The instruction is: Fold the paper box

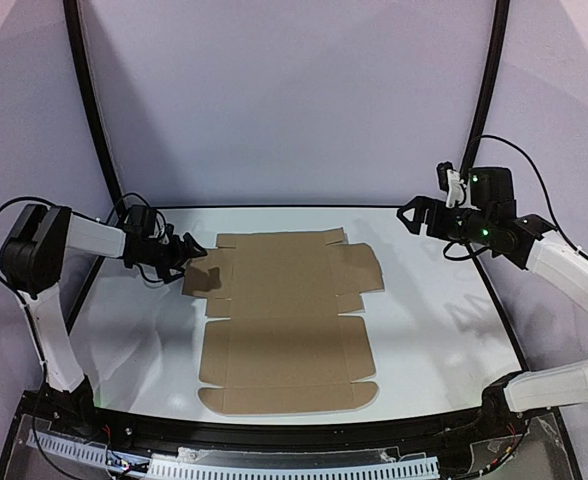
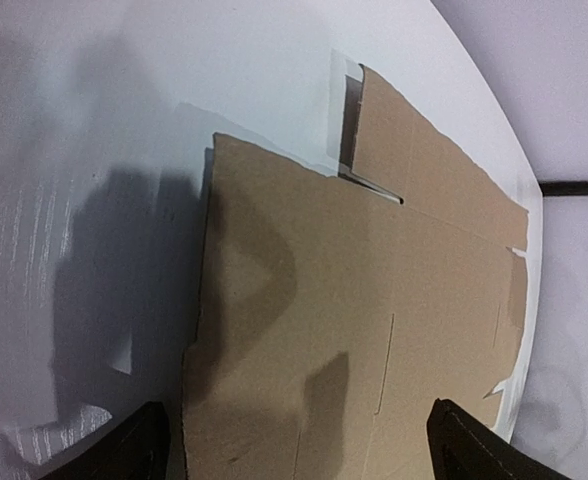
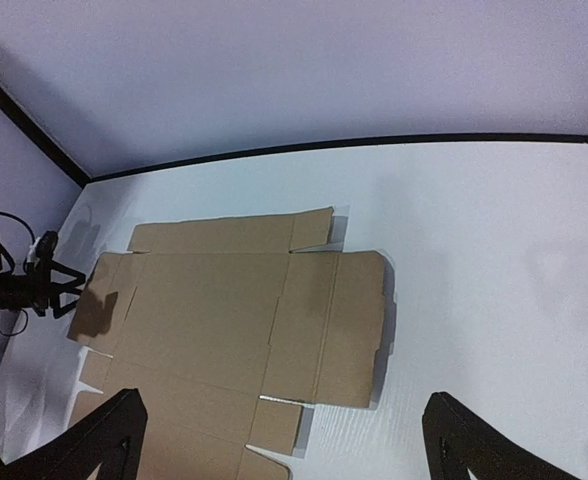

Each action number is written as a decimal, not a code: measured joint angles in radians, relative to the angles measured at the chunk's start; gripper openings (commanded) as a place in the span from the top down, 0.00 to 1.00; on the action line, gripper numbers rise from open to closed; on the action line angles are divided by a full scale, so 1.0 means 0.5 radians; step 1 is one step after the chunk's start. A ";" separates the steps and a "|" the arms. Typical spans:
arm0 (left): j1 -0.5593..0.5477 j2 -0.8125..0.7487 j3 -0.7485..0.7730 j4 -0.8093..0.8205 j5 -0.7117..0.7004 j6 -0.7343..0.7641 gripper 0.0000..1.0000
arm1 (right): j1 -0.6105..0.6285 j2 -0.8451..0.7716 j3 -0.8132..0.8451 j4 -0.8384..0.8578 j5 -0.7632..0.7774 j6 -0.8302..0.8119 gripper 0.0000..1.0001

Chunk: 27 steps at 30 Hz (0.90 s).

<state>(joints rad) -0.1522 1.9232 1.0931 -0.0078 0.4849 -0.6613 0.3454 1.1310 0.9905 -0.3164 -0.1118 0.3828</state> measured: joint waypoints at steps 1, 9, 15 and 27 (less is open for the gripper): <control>0.006 0.003 0.000 -0.002 0.020 0.030 0.11 | 0.000 -0.009 0.000 0.002 -0.002 -0.005 0.02; 0.032 0.149 0.053 0.072 0.345 0.157 0.50 | 0.000 -0.021 0.001 0.005 -0.030 -0.015 0.02; 0.031 0.264 0.068 0.152 0.541 0.172 0.87 | 0.000 -0.021 0.001 0.018 -0.083 -0.015 0.02; -0.037 0.060 0.087 0.253 0.787 0.399 0.99 | 0.000 0.005 0.145 -0.012 -0.375 -0.361 0.02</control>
<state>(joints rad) -0.1707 1.9532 1.1366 0.1185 0.8782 -0.4617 0.3454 1.1336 1.0628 -0.3227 -0.2991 0.2021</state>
